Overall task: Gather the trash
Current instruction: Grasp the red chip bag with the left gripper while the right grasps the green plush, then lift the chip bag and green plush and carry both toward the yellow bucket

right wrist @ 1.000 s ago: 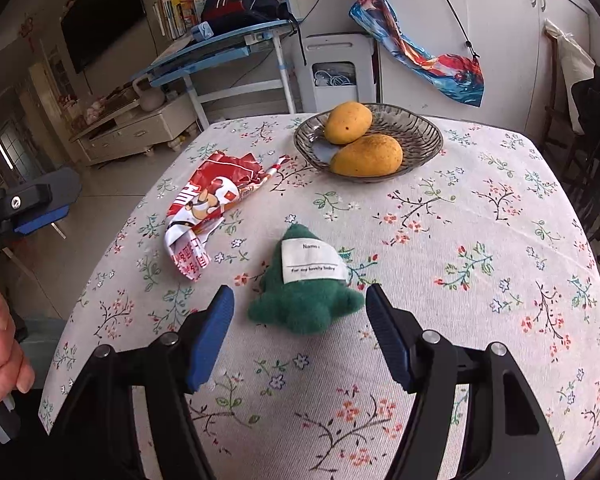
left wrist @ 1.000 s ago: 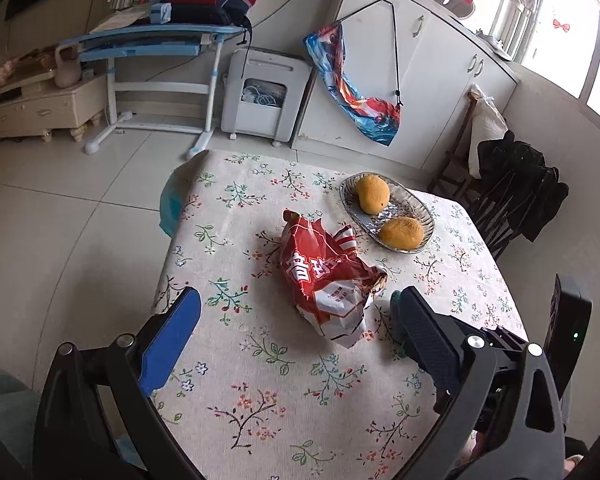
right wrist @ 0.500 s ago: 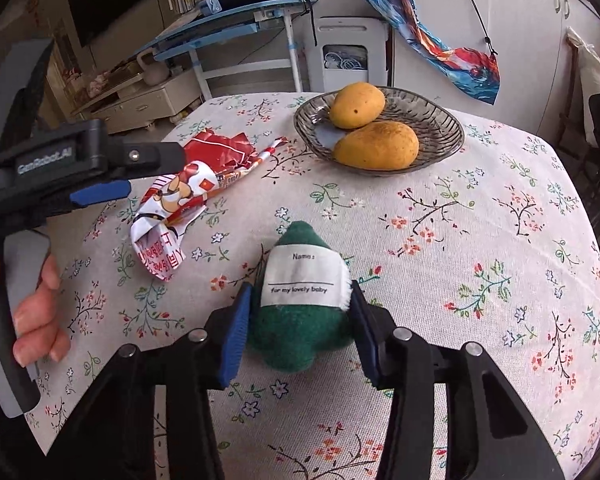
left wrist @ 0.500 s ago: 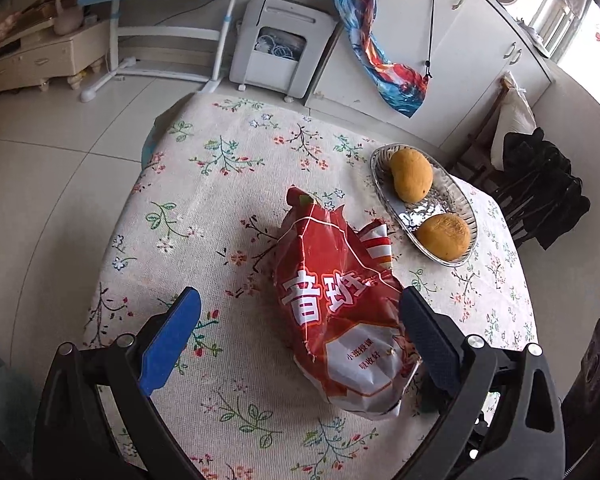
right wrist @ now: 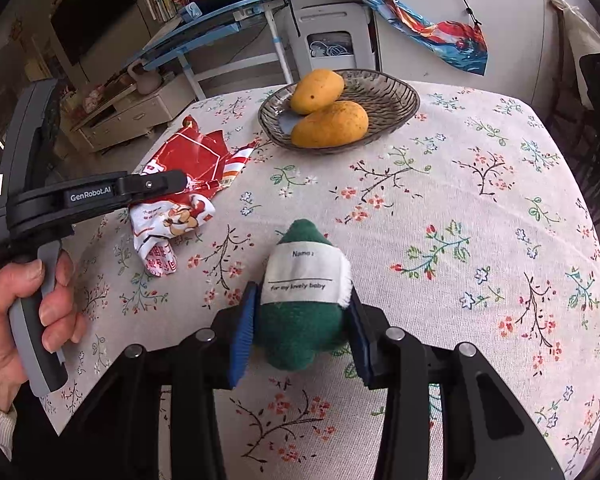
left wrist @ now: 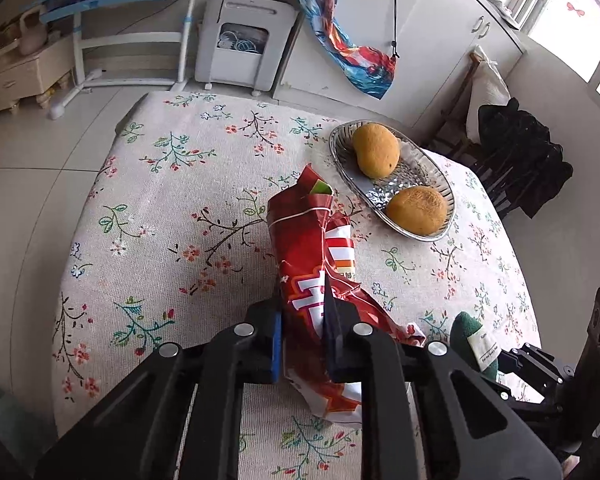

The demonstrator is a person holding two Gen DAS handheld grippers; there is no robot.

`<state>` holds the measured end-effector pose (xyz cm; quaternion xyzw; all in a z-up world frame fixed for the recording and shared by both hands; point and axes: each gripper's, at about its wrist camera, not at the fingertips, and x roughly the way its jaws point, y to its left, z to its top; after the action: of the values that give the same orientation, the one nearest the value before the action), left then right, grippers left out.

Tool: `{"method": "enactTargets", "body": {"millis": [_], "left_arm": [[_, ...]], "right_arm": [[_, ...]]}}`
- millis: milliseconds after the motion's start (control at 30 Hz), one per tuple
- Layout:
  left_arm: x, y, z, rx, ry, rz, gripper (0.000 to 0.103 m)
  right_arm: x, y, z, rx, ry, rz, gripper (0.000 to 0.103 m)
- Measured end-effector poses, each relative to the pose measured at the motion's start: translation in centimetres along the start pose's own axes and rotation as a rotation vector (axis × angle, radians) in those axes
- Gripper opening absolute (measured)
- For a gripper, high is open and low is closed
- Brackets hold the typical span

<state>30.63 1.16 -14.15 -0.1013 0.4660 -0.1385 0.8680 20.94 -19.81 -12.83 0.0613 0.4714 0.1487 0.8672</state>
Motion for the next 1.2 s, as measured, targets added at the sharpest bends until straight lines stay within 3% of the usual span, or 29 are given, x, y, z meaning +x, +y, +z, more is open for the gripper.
{"method": "enactTargets", "body": {"millis": [400, 533, 767, 867, 1133, 1200], "left_arm": [[-4.6, 0.7, -5.9, 0.015, 0.118, -0.032, 0.017], [-4.9, 1.0, -6.8, -0.007, 0.104, 0.005, 0.051], [-4.8, 0.5, -7.1, 0.012, 0.105, 0.046, 0.066], [-4.7, 0.0, -7.3, 0.039, 0.106, 0.073, 0.068], [-5.0, -0.7, -7.7, 0.056, 0.109, 0.081, 0.068], [-5.1, -0.9, -8.0, 0.067, 0.103, 0.074, 0.057]], "right_arm": [[-2.0, 1.2, -2.9, -0.012, 0.053, 0.027, 0.044], [-2.1, 1.4, -3.0, -0.023, 0.031, 0.027, 0.053], [-1.8, 2.1, -2.6, -0.062, 0.005, -0.003, 0.061], [-1.3, 2.4, -2.7, -0.085, 0.025, -0.038, 0.062], [-1.4, 1.4, -2.9, -0.049, 0.039, -0.019, 0.062], [-1.6, 1.4, -3.1, -0.045, 0.041, -0.016, 0.062]]}}
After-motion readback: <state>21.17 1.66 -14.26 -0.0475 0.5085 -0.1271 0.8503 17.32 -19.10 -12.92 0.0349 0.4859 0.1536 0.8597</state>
